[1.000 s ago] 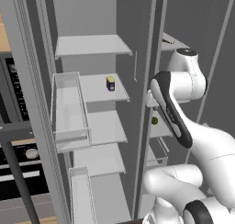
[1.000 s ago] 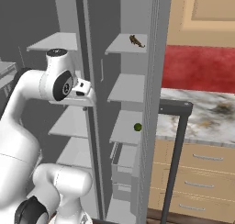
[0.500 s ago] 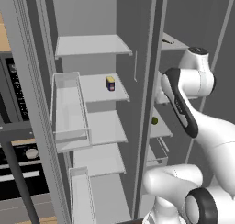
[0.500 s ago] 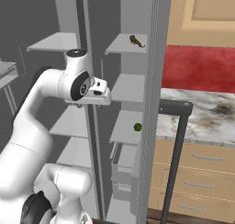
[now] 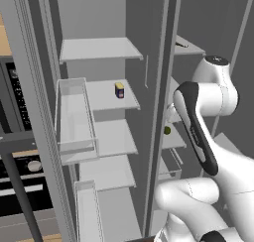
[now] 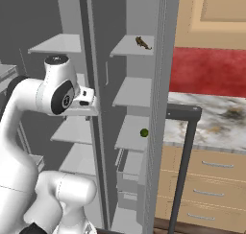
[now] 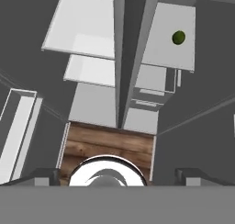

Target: Pick up the frozen fish from the freezer, place it on any shelf in the fridge, and close the fridge and freezer doors when done.

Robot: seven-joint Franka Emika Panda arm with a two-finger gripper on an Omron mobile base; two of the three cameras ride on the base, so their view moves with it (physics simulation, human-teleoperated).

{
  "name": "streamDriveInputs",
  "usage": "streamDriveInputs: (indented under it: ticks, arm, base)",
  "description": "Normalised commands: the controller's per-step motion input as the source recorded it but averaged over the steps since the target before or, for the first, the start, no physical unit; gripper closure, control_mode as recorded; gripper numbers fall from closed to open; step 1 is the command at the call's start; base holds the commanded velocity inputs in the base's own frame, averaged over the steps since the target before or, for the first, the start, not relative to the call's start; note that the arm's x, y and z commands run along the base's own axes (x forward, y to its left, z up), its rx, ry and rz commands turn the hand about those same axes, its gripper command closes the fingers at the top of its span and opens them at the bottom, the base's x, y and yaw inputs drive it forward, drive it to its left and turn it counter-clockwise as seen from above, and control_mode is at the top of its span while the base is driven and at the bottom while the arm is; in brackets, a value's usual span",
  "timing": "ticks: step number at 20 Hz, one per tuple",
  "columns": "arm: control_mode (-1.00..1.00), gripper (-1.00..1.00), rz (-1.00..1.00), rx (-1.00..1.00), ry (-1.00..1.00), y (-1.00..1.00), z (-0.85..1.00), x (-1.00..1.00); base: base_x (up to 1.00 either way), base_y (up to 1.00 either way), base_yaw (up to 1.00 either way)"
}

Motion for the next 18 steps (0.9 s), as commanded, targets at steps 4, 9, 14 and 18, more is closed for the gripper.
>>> streamDriveInputs:
  ticks: [4,9,14,18]
  arm:
    - [-1.00,-1.00,0.03,0.00,-0.01,0.06,0.00,-0.15]
    - [-1.00,-1.00,0.00,0.00,0.00,0.00,0.00,0.00]
    - [1.00,-1.00,0.00,0.00,0.00,-0.03,0.00,0.01]
    - [1.00,-1.00,0.00,0.00,0.00,0.00,0.00,0.00]
  base:
    - [0.00,0.00,0.00]
    - [0.00,0.00,0.00]
    - [0.05,-0.12,0.00]
    - [0.17,-0.42,0.00]
